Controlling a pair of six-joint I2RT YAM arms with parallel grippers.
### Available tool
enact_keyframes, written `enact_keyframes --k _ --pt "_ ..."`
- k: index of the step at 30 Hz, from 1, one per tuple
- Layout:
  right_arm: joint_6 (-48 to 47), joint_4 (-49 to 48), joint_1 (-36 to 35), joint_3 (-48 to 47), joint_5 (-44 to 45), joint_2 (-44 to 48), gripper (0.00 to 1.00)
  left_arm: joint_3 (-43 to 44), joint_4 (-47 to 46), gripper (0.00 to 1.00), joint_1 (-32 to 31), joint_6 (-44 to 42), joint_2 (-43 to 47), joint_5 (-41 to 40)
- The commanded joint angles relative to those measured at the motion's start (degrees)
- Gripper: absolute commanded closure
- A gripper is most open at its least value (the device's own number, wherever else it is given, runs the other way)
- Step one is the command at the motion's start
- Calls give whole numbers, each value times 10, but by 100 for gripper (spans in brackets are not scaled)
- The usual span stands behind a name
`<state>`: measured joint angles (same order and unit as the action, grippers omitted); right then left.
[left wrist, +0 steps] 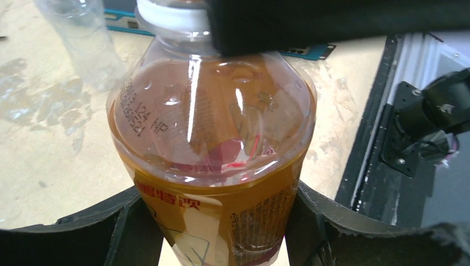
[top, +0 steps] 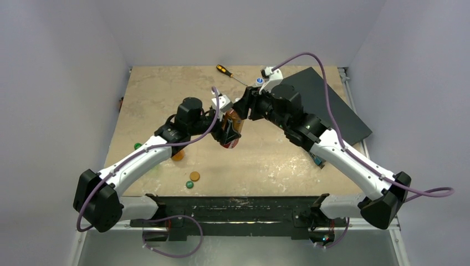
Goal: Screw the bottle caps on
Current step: Screw the bottle cap onto the plastic bottle.
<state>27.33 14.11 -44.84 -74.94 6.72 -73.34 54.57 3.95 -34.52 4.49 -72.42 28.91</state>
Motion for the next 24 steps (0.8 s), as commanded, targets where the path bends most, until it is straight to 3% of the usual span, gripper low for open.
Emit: enact_keyframes --k 1,3,7,13,24 --pt "-7 49 3 -25 -29 29 31 28 1 100 14 -17 4 -39" --pt "6 64 8 -37 -23 32 19 25 4 100 14 -21 5 -37" --pt "39 76 21 -42 -16 40 17 20 5 100 14 -31 9 -30" --pt "95 75 36 -37 -7 28 27 18 5 100 14 -39 13 -30" --pt "107 67 18 -72 11 -27 36 8 4 100 8 -42 16 -42"
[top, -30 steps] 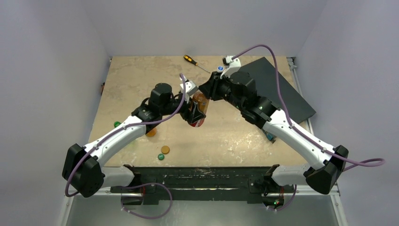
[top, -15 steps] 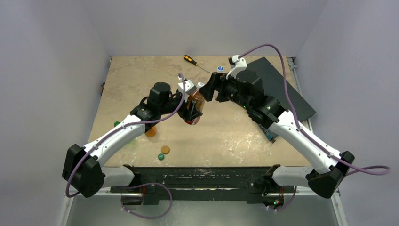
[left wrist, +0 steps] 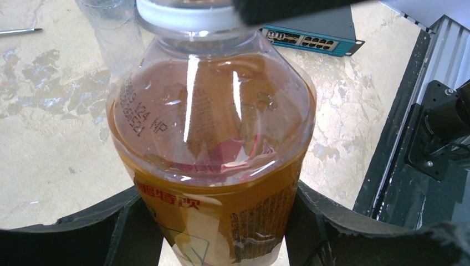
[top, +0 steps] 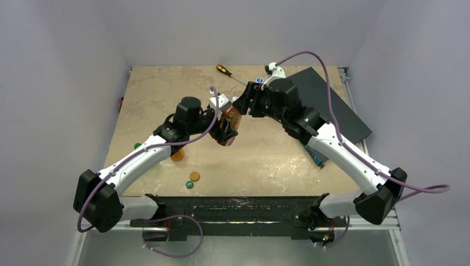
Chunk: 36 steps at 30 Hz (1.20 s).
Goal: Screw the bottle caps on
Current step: Screw the bottle cap onto the plastic bottle.
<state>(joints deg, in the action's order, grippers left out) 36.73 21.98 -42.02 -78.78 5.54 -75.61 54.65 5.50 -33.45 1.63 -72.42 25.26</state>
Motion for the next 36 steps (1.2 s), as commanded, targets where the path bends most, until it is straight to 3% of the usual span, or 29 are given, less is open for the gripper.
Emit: enact_keyframes --k 1,20,27,30,36 --pt "12 -12 -13 -37 28 -6 36 7 -11 100 -4 -14 15 -6" --pt "0 -9 -41 -68 86 -45 50 6 -15 100 -14 -14 7 -12" --pt "-7 -4 -41 -59 107 -38 77 7 -14 100 -14 -8 2 10" --pt "-28 -20 -41 -50 92 -32 84 5 -18 100 -14 -3 5 55" --pt "-141 -104 -27 -15 -78 -6 93 5 -45 100 -11 19 20 227"
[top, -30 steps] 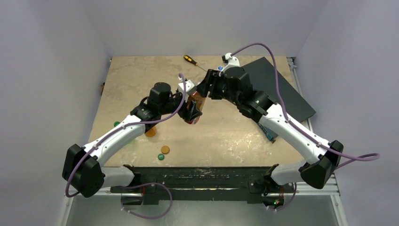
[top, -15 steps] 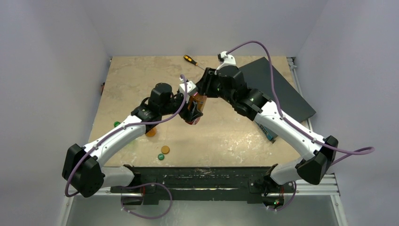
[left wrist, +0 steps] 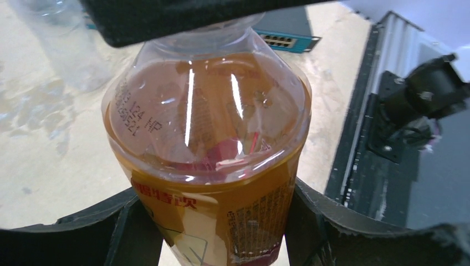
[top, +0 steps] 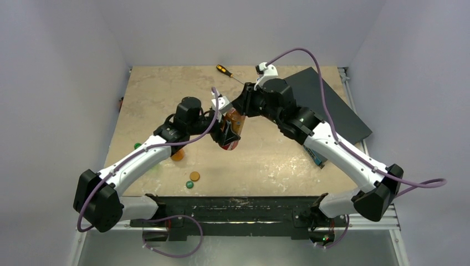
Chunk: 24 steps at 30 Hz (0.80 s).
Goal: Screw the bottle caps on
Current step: Screw the bottle cap onto the plastic bottle.
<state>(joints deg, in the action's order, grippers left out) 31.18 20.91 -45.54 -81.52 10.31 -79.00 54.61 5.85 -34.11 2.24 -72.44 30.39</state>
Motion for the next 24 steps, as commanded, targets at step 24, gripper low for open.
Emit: enact_keyframes --k 24 --pt "-132 -199 134 76 -591 80 72 13 -64 100 -4 39 56 262"
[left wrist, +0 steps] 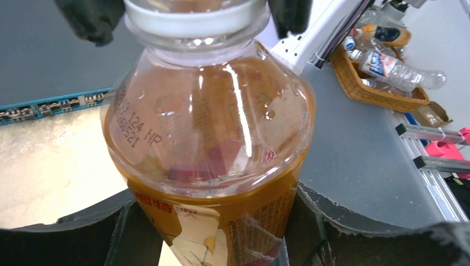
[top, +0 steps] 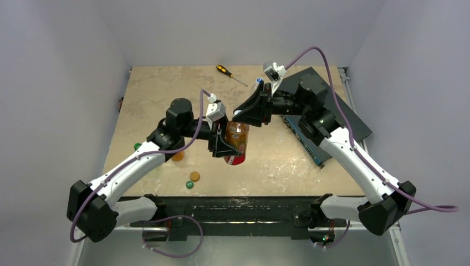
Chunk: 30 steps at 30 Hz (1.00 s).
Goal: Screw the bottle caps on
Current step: Screw the bottle cap onto the plastic bottle.
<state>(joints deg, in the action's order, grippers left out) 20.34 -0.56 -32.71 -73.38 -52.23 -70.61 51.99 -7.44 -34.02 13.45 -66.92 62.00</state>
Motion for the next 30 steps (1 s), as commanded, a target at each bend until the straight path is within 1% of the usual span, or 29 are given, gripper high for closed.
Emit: enact_keyframes --k 1,2,3,4,6,7,8,10,13,15,18,19,21,28,30 --pt "-30 34 6 -10 63 -4 61 47 102 100 -5 -88 -9 -82" --pt "-30 44 5 -11 84 -4 45 51 113 100 -6 -98 -16 -107" --pt "-27 51 5 -10 100 -2 33 51 117 100 -5 -102 -22 -122" --pt "-26 55 5 -9 114 0 24 52 117 100 -6 -107 -27 -140" --pt "-18 66 5 -5 153 10 8 52 115 100 -6 -111 -35 -159" --pt "-16 69 5 -4 170 14 3 51 115 100 -7 -113 -38 -170" --pt "-9 71 5 -3 185 19 2 52 116 100 -7 -116 -41 -180" --pt "8 82 5 -5 225 26 1 52 117 100 -7 -121 -45 -205" --pt "34 137 5 -27 342 22 3 51 120 100 -8 -131 -47 -242" --pt "52 180 4 -43 412 14 7 50 123 100 -9 -132 -47 -262" --pt "75 216 -5 -54 484 6 15 51 130 100 -13 -149 -47 -293" --pt "78 224 -14 -58 510 3 20 51 131 100 -15 -152 -47 -299" --pt "78 225 -33 -60 528 -2 24 51 133 100 -16 -157 -49 -309" --pt "78 205 -76 -68 557 -9 25 51 143 100 -22 -164 -52 -331" --pt "82 217 -90 -81 582 -17 30 50 144 100 -24 -165 -52 -338"
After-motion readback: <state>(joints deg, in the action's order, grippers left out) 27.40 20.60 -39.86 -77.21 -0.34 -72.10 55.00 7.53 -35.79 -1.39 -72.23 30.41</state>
